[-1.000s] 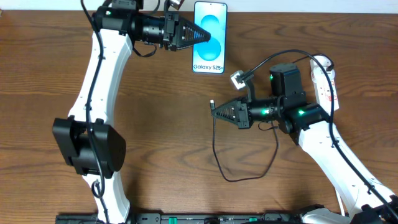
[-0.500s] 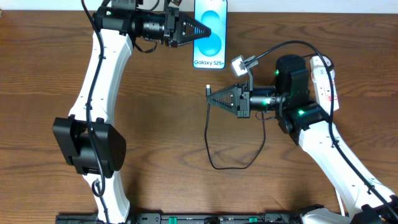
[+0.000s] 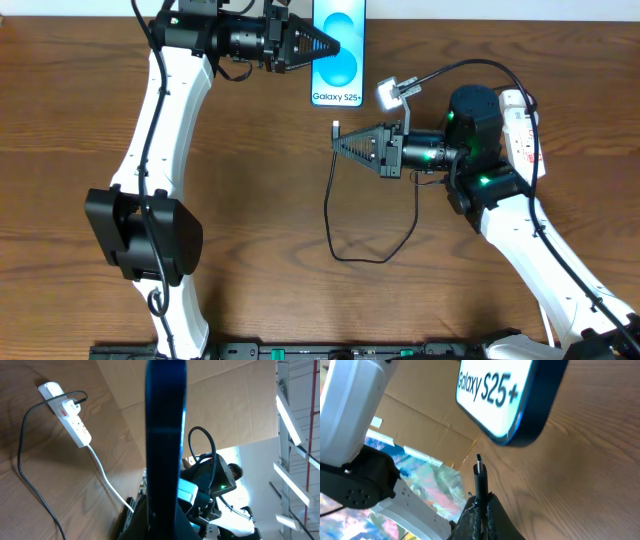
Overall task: Plug charger to phone and switch on socket
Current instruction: 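Lift the plug with the right gripper toward the phone's bottom port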
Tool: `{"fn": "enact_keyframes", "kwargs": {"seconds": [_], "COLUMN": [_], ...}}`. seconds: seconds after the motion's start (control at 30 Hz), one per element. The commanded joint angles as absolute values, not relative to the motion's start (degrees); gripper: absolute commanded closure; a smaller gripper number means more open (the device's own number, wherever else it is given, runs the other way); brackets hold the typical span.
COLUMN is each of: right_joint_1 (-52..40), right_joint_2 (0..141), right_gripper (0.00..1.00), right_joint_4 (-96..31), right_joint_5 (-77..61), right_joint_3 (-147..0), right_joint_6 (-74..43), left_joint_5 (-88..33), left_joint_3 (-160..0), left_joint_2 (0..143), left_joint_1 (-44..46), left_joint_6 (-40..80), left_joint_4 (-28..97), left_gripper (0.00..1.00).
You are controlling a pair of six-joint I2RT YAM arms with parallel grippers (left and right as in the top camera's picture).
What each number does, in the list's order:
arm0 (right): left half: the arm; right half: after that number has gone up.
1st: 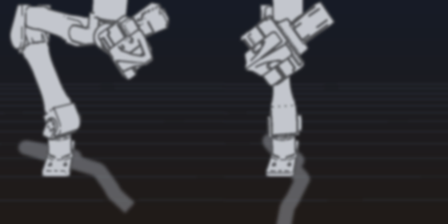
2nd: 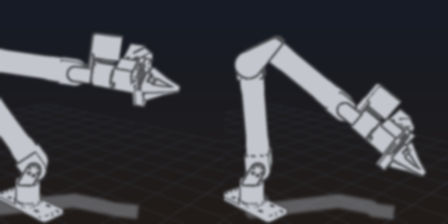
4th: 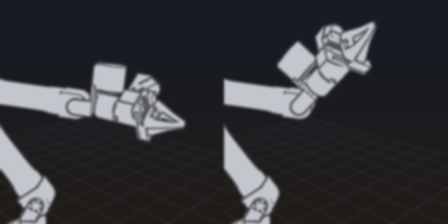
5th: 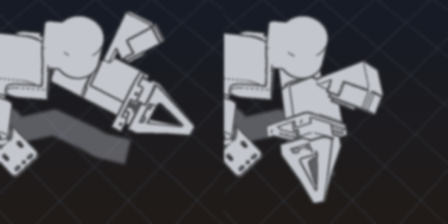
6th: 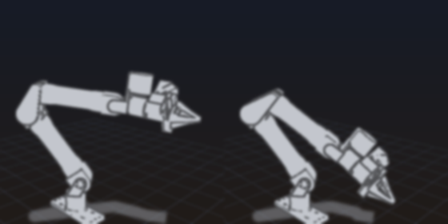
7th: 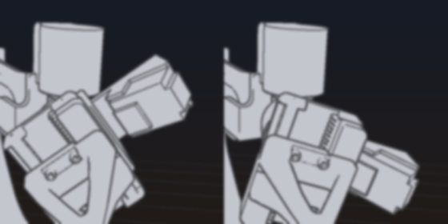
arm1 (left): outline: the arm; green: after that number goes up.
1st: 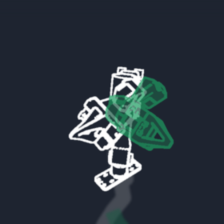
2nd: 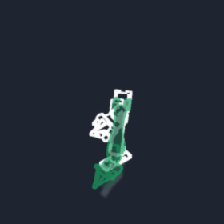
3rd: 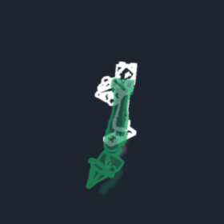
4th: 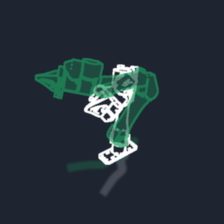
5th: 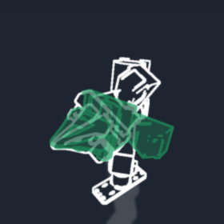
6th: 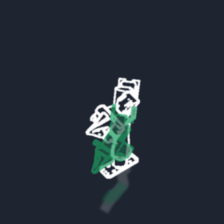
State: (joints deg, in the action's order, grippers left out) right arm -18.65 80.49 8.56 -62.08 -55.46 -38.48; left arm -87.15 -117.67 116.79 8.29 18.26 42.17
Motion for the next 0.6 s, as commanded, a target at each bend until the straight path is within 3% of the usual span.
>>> {"fn": "enact_keyframes", "kwargs": {"seconds": [0.0, 0.57], "right_joint_1": [-17.58, -17.72], "right_joint_2": [79.81, 79.81], "right_gripper": [0.99, 0.99], "right_joint_4": [9.54, 14.17], "right_joint_5": [-60.73, -60.49], "right_joint_3": [-56.34, -56.34], "right_joint_6": [-41.89, -48.42], "left_joint_5": [-90.04, -90.04], "left_joint_3": [-118.45, -118.45], "left_joint_2": [116.44, 116.44], "left_joint_1": [8.03, 8.23], "left_joint_6": [18.74, 17.69], "left_joint_4": [41.89, 41.89], "left_gripper": [0.93, 0.93]}}
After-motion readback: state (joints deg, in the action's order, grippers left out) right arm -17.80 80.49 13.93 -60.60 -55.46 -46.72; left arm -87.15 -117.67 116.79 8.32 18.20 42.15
